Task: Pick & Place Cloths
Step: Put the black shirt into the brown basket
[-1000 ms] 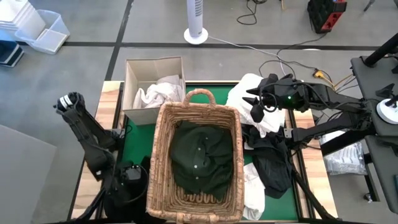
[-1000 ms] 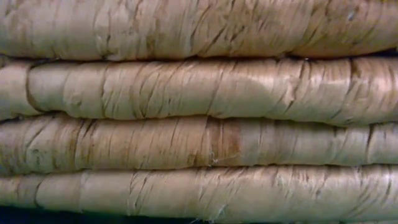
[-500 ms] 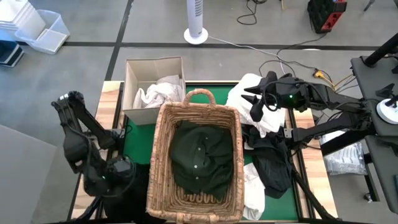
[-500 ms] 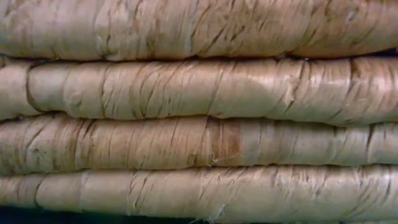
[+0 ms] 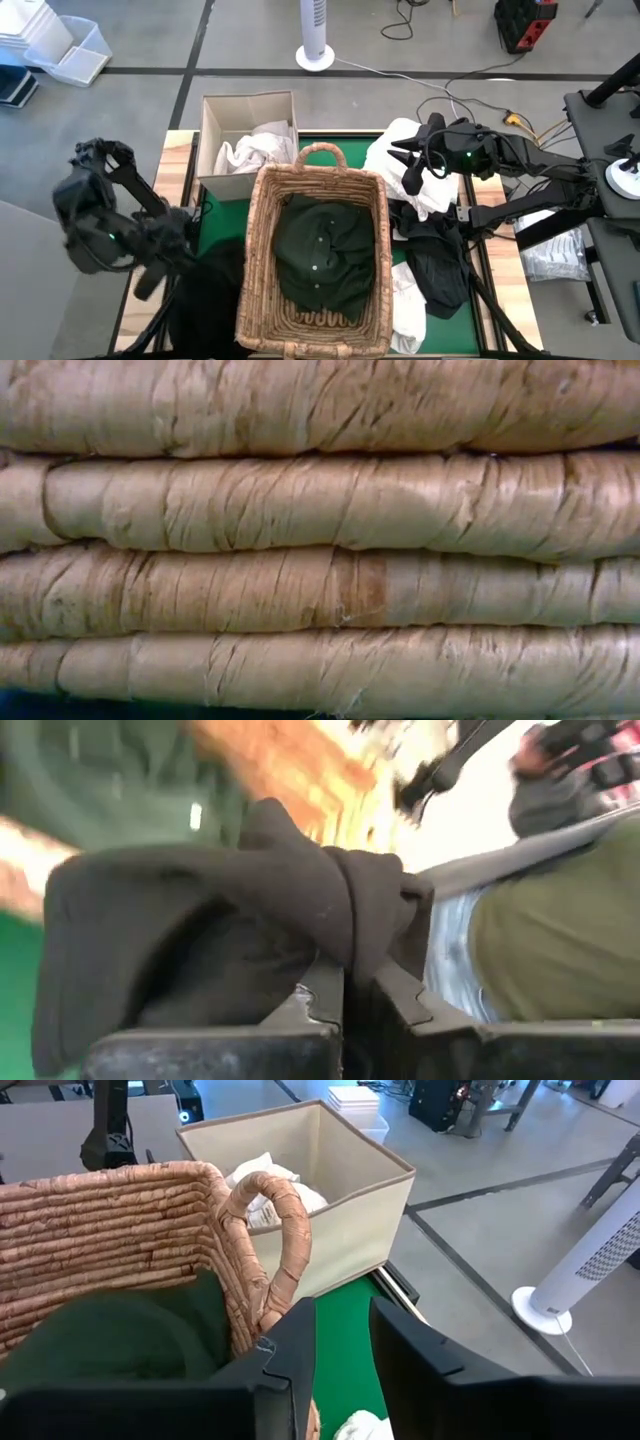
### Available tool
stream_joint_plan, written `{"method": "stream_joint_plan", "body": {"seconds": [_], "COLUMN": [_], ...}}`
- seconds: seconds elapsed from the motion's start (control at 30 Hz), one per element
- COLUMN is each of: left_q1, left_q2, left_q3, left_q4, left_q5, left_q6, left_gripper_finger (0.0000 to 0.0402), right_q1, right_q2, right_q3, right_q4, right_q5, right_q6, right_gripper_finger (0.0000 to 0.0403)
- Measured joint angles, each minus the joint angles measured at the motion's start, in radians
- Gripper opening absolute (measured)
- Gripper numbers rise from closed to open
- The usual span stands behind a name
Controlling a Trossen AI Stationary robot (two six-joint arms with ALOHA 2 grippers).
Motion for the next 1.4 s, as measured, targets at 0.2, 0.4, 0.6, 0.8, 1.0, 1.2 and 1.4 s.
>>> {"method": "stream_joint_plan", "body": {"seconds": [0.2, 0.4, 0.6, 0.8, 1.0, 1.2, 1.4], "left_q1": [0.0, 0.0, 0.0, 0.001, 0.001, 0.001, 0.01], "left_q2": [0.013, 0.034, 0.066, 0.123, 0.167, 0.188, 0.215], "left_q3": [0.149, 0.277, 0.421, 0.586, 0.675, 0.669, 0.673], "left_q4": [-0.002, -0.002, -0.001, 0.032, 0.291, 0.701, 1.093], "left_q5": [-0.156, -0.271, -0.383, -0.492, -0.573, -0.577, -0.556], "left_q6": [0.253, 0.448, 0.584, 0.798, 1.179, 1.628, 1.984], "left_gripper_finger": [0.0, 0.0, 0.0, 0.0, 0.0, 0.0, 0.0], "right_q1": [0.0, 0.0, 0.0, 0.0, 0.0, -0.009, -0.02], "right_q2": [0.0, 0.0, 0.0, 0.0, 0.0, -0.002, -0.008], "right_q3": [0.0, 0.0, 0.0, 0.0, 0.0, 0.0, 0.0], "right_q4": [0.0, 0.0, 0.004, 0.018, 0.028, 0.027, 0.027], "right_q5": [0.0, 0.0, 0.0, 0.0, 0.001, 0.057, 0.12], "right_q6": [0.0, 0.0, 0.0, 0.0, -0.014, -0.016, -0.018], "right_gripper_finger": [0.0074, 0.0069, 0.0081, 0.0085, 0.007, 0.0059, 0.0058]}}
